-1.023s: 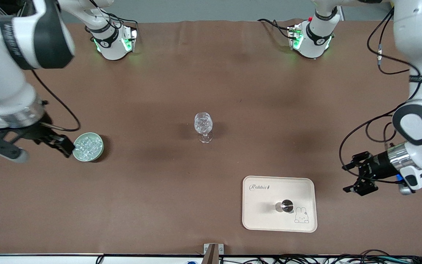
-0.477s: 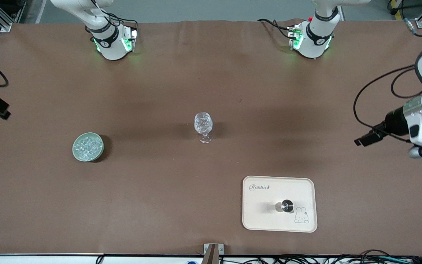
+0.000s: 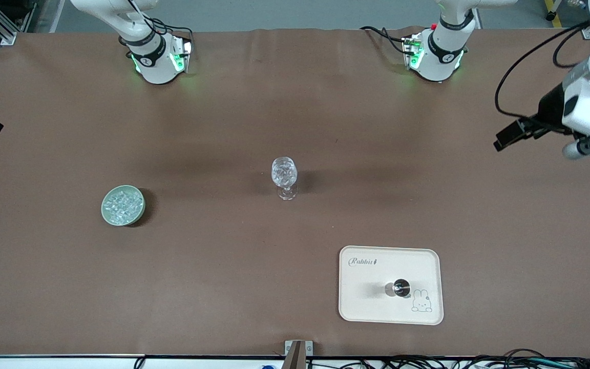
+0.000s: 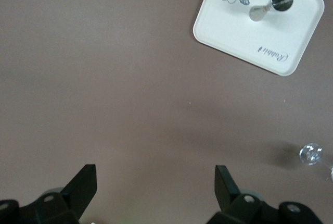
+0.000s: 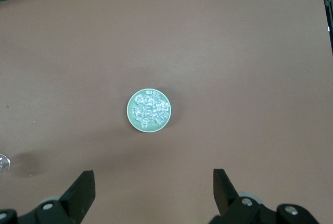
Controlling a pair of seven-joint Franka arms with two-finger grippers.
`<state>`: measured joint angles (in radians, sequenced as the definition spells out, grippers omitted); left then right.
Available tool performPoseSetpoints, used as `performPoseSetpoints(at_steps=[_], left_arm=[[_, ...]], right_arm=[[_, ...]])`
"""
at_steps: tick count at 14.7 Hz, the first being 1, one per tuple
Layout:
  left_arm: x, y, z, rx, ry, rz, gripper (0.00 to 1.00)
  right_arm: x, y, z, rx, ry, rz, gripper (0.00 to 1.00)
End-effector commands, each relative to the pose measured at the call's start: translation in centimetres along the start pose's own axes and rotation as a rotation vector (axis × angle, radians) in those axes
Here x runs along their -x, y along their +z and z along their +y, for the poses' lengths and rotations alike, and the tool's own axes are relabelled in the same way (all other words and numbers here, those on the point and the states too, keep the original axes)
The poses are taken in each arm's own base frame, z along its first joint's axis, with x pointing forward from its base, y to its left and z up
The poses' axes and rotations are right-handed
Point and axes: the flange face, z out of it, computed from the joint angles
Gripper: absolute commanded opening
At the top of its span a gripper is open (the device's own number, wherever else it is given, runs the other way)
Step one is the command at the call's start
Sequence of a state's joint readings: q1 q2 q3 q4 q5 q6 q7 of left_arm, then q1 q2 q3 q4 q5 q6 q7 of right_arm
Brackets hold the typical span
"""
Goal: Pour wine and add ice with both arms
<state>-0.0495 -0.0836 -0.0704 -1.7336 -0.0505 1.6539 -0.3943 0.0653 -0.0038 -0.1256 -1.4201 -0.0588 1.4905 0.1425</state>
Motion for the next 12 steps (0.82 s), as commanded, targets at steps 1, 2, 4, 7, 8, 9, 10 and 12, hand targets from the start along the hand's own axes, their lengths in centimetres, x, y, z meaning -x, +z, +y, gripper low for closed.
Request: performPoseSetpoints(at_steps=[1,2,4,7,8,9,10,12], left_arm=[[1.3,-0.5,0.8,-0.034,0.052,0.005,1.0],[0.8,-0.8,1.3,-0.028,0.058,0.012,1.0],[-0.7,-0.8,3.3,-0.015,0.048,0.019,1.0],[-0.9,0.2,5.1,-0.021,0.061,0.002,1.0],[-0.9,0.3,5.0,-0.022,0.05,-0.001,1.0],[-1.0,0.5,4.8,-0.024,0.056,-0.005,1.0],[-1.1,0.7,4.5,-0.03,0.062,-0.011,1.0],[-1.5,0.8,4.3,-0.067,0.127,0.023,0.99]], right_arm=[[0.4,0.0,-0.5,-0.025,-0.008,0.012,1.0],[0.4,0.0,-0.7,-0.026,-0.013,0.013,1.0],[0.4,-0.1,-1.3,-0.029,-0.023,0.021,1.0],[0.3,-0.3,-1.6,-0.033,-0.028,0.036,1.0],[0.2,-0.1,-1.7,-0.038,-0.028,0.038,1.0],[0.2,-0.1,-1.6,-0.039,-0.027,0.038,1.0],[0.2,-0.1,-1.7,-0.04,-0.028,0.038,1.0],[0.2,-0.1,-1.7,-0.039,-0.028,0.037,1.0]])
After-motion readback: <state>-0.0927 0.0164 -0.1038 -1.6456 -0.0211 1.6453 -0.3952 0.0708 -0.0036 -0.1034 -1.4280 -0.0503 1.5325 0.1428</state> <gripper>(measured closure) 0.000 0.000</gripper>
